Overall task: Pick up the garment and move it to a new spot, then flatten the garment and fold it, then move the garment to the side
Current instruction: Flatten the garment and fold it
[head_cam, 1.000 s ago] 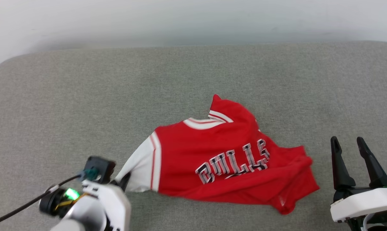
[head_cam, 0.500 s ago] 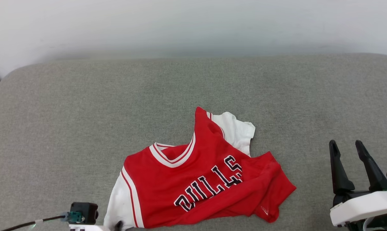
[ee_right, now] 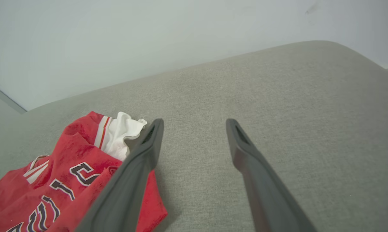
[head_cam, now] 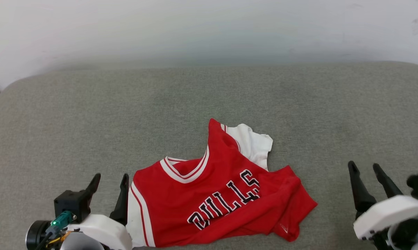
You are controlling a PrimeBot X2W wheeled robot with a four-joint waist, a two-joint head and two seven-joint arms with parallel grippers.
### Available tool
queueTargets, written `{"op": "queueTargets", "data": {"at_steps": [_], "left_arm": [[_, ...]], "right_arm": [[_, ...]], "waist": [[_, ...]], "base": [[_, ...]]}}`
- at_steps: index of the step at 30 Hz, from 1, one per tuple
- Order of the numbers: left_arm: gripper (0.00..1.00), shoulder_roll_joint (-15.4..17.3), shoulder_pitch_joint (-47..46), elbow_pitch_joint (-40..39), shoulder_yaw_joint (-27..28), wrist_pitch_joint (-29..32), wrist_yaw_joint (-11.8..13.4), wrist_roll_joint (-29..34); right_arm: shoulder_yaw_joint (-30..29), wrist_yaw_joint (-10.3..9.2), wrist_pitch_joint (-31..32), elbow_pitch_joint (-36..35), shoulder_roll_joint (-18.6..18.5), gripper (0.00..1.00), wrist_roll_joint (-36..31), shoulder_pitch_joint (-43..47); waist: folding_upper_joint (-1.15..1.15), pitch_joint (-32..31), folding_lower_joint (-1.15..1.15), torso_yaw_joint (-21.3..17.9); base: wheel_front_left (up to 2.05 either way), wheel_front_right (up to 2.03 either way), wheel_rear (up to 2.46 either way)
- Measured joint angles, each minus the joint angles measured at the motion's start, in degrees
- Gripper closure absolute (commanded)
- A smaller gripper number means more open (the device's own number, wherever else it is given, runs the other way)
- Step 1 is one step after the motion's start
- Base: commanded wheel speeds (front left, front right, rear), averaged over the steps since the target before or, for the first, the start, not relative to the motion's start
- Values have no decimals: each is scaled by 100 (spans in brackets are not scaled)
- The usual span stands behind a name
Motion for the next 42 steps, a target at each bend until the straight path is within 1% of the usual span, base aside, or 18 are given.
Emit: {"op": "queueTargets", "data": {"at_steps": [3,8,13,19,25,29,30,31,32,35,37,40,42], "left_arm": [[0,-108,-110,-111,23,-312,37,135],[0,-297,-389,-281,-2,-672,-31,260],[0,-512,-672,-275,-74,-845,-172,307],[0,-733,-909,-58,-100,-991,-367,318],[0,-934,-1027,224,-86,-1069,-567,321],[0,-1040,-1031,365,-45,-1088,-625,323],[0,-1055,-1029,402,-34,-1089,-646,322],[0,-1072,-1029,428,-19,-1089,-660,322],[0,-1088,-1025,453,0,-1091,-665,321],[0,-1087,-984,550,76,-1096,-700,314],[0,-1077,-933,587,109,-1096,-714,313],[0,-1063,-855,630,121,-1096,-712,313],[0,-1032,-778,642,141,-1096,-698,305]], "right_arm": [[41,0,390,482,-37,0,11,-422],[266,0,1267,1356,-355,0,337,-1250],[668,0,1997,2116,-686,0,527,-2178],[1238,0,2619,2847,-883,0,572,-3111],[1638,1,3231,3559,-1070,0,539,-3591],[1752,1,3552,3820,-1121,0,545,-3789],[1772,1,3579,3849,-1123,11,553,-3813],[1786,1,3577,3871,-1125,59,563,-3817],[1817,0,3575,3884,-1128,100,587,-3829],[1916,1,3459,3862,-1160,100,604,-3844],[1979,1,3293,3718,-1203,100,609,-3815],[1883,1,3096,3304,-1426,100,697,-3644],[1679,1,3056,2980,-1599,100,720,-3410]], "waist": [[0,62,0,80],[0,260,0,305],[0,539,0,618],[0,886,0,1007],[0,1112,1,1347],[0,1162,0,1465],[0,1156,0,1470],[0,1144,0,1469],[0,1131,0,1463],[0,1075,0,1403],[0,1019,1,1348],[0,895,1,1262],[0,816,0,1177]], "base": [[0,0,0],[0,0,0],[0,0,0],[0,0,0],[0,0,0],[0,0,0],[0,0,0],[0,0,0],[0,0,0],[0,0,0],[0,0,0],[0,0,0],[0,0,0]]}}
